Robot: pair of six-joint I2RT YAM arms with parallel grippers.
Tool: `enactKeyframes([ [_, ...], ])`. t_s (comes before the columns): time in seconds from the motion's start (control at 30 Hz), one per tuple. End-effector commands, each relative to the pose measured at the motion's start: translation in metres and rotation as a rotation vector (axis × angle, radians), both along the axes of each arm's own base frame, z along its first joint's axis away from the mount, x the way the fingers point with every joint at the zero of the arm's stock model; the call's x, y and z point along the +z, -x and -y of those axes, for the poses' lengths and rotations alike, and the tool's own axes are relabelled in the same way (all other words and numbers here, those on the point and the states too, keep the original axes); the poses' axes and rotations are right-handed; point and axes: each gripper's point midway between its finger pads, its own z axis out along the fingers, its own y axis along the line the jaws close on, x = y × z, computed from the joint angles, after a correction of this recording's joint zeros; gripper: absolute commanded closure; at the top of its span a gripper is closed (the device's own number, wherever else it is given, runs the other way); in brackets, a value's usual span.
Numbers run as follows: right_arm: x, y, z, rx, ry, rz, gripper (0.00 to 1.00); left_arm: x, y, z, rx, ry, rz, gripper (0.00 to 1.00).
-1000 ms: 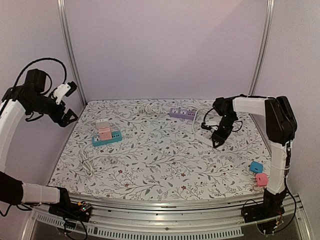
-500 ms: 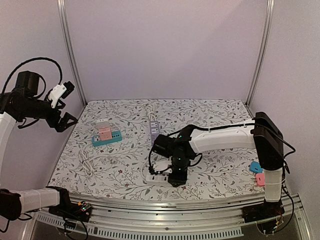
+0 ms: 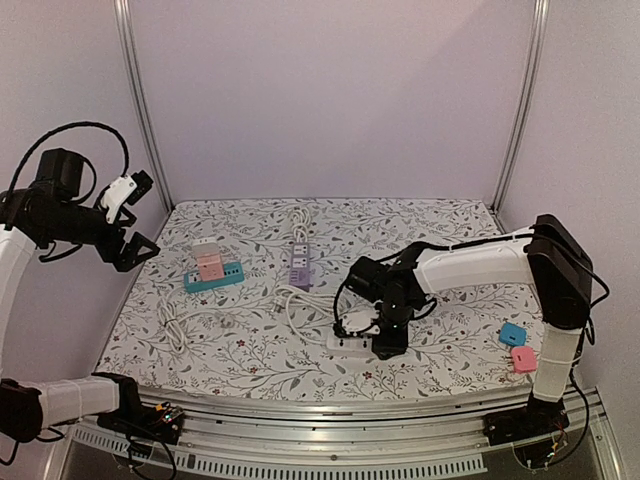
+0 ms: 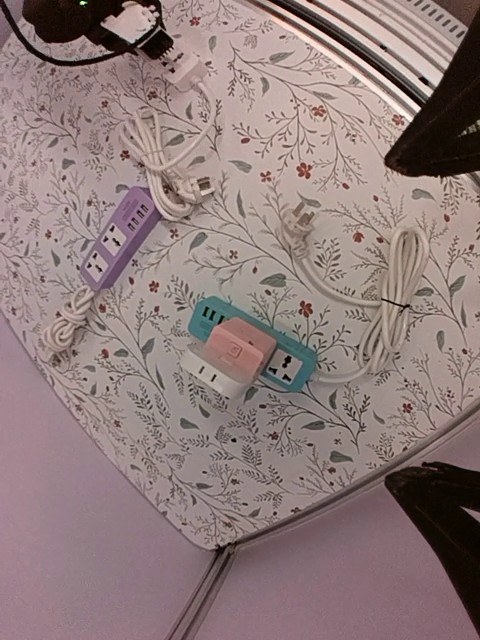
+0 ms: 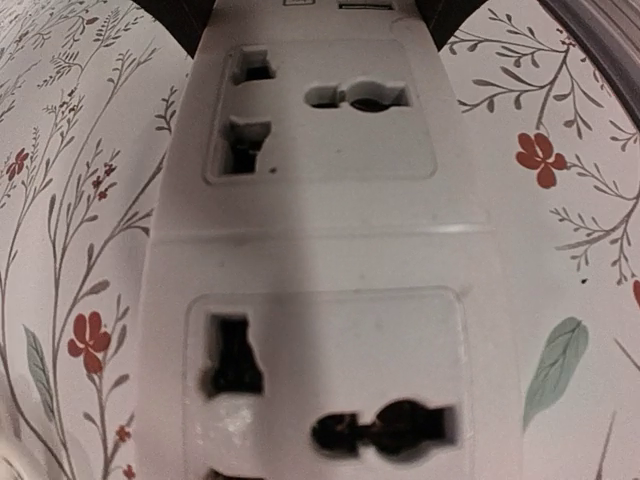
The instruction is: Insert the plug
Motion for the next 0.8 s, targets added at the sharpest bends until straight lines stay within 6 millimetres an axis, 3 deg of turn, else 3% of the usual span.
enactKeyframes([
  [0.0, -0.012, 0.011, 0.002, 0.059, 0.040, 0.002, 0.63, 0.004, 0.002, 0.009, -0.029, 0.035, -0.008, 0.01],
  [0.13, -0.015, 0.015, -0.003, 0.108, 0.029, 0.048, 0.48, 0.000, 0.004, 0.008, -0.034, 0.018, -0.018, 0.01],
  [0.27, -0.008, 0.008, 0.004, 0.207, 0.054, 0.101, 0.48, 0.000, 0.006, 0.012, -0.049, 0.040, -0.024, 0.01],
  [0.43, 0.001, 0.001, -0.006, 0.275, 0.001, 0.073, 0.44, -0.002, 0.011, 0.011, -0.046, 0.040, -0.021, 0.01],
  [0.5, -0.003, 0.002, -0.006, 0.258, 0.012, 0.055, 0.32, -0.005, 0.014, 0.010, -0.045, 0.032, -0.025, 0.01],
  [0.53, -0.005, 0.002, -0.005, 0.249, 0.018, 0.053, 0.11, -0.007, 0.015, 0.010, -0.046, 0.029, -0.028, 0.01],
  [0.57, -0.004, 0.000, -0.004, 0.227, 0.024, 0.063, 0.02, -0.008, 0.016, 0.010, -0.049, 0.027, -0.030, 0.01],
  [0.6, 0.000, -0.005, -0.005, 0.209, 0.024, 0.085, 0.01, -0.010, 0.017, 0.010, -0.052, 0.027, -0.036, 0.01],
  [0.7, 0.035, -0.016, -0.014, 0.125, -0.051, 0.164, 0.01, -0.008, 0.016, 0.012, -0.060, 0.034, -0.035, 0.00],
  [0.73, 0.053, -0.018, -0.021, 0.100, -0.109, 0.188, 0.01, -0.003, 0.015, 0.014, -0.066, 0.043, -0.028, 0.00],
  [0.77, 0.084, -0.021, -0.030, 0.074, -0.204, 0.230, 0.01, 0.000, 0.015, 0.016, -0.071, 0.053, -0.022, 0.00],
])
